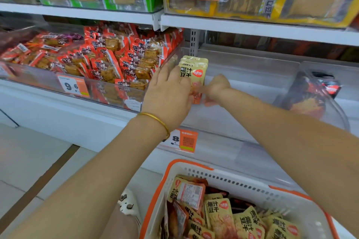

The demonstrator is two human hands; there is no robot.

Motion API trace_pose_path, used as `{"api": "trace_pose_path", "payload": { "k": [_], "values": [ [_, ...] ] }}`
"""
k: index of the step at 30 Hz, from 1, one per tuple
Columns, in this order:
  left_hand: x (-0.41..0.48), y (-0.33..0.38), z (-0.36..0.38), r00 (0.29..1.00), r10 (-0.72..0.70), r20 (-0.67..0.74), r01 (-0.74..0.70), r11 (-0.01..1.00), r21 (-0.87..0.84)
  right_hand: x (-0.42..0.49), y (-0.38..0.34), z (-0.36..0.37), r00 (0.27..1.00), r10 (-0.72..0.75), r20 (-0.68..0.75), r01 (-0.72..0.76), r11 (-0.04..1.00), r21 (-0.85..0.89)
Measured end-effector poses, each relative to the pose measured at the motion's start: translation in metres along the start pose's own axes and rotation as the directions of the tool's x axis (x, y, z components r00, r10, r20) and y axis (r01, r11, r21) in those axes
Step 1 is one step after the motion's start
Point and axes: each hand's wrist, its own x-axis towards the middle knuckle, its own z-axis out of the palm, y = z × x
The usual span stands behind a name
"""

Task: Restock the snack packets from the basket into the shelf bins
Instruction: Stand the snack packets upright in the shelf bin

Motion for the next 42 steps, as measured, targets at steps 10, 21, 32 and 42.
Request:
{"api": "trace_pose_path", "payload": {
  "k": [10, 21, 32, 42],
  "values": [
    [-0.154, 0.061, 0.04, 0.992, 0.118, -0.035, -0.123, 0.958, -0.258, -0.211, 0.105, -0.045, 0.938, -0.293, 0.188, 0.28, 0.955, 0.095],
    [-0.163, 0.079, 0.123, 0.811, 0.085, 0.579, 0.014, 0.986, -0.165, -0.192, 0.289, 0.102, 0.823, 0.225, 0.522, 0.08, 0.864, -0.497],
    [-0.157, 0.091, 0.142, 0.678, 0.089, 0.73, 0.25, 0.906, -0.342, -0.182, 0.26, 0.024, 0.875, -0.023, 0.483, 0.094, 0.988, -0.123],
    [-0.146, 0.086, 0.053, 0.83, 0.034, 0.557, 0.489, 0.433, -0.757, -0.22, 0.19, -0.036, 0.944, -0.109, 0.31, -0.007, 0.936, 0.351]
  ]
}}
